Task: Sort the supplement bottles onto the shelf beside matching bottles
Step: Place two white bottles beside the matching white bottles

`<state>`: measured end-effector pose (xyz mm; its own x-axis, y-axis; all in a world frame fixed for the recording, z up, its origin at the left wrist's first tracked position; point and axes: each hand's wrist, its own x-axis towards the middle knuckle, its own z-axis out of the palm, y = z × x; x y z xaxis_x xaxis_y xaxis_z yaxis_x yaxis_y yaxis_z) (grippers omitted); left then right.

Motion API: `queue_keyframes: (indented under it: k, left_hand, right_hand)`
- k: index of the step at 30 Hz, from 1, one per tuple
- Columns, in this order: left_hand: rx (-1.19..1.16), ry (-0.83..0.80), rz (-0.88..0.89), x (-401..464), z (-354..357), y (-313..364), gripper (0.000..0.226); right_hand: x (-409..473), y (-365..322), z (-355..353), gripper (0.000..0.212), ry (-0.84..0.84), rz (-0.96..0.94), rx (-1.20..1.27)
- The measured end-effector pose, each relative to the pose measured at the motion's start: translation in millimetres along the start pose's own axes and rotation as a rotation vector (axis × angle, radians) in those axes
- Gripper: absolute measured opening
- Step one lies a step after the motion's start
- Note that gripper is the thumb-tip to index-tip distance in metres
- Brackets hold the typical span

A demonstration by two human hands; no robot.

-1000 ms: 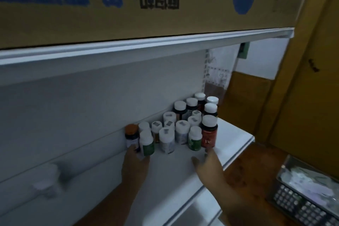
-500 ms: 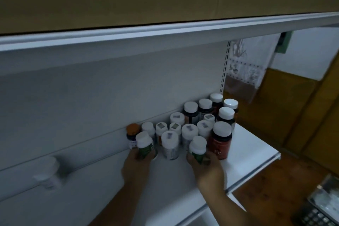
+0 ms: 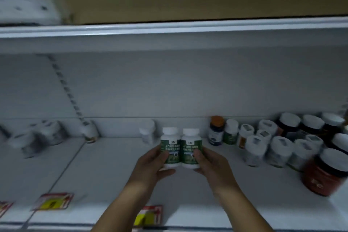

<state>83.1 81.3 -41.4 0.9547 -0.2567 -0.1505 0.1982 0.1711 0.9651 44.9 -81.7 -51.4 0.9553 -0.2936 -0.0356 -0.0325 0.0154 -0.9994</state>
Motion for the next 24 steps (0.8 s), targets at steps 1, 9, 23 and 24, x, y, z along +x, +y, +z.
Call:
queue_keyframes:
  k: [1,9,23,24]
  left_hand:
    - [-0.006,0.019,0.005,-6,-14,6,0.020]
    - [0.065,0.119,0.051,-57,-153,48,0.022]
    - [0.092,0.353,0.096,-121,-428,87,0.038]
    - [0.085,0.360,0.093,-118,-440,88,0.039]
  right_hand:
    - [-1,-3,17,0.021,-0.033,-0.006,0.022]
    - [-25,-19,162,0.016,-0.157,-0.012,0.023]
    - [-67,-15,437,0.010,-0.418,0.043,0.023]
    - [-63,-15,450,0.010,-0.425,0.039,0.013]
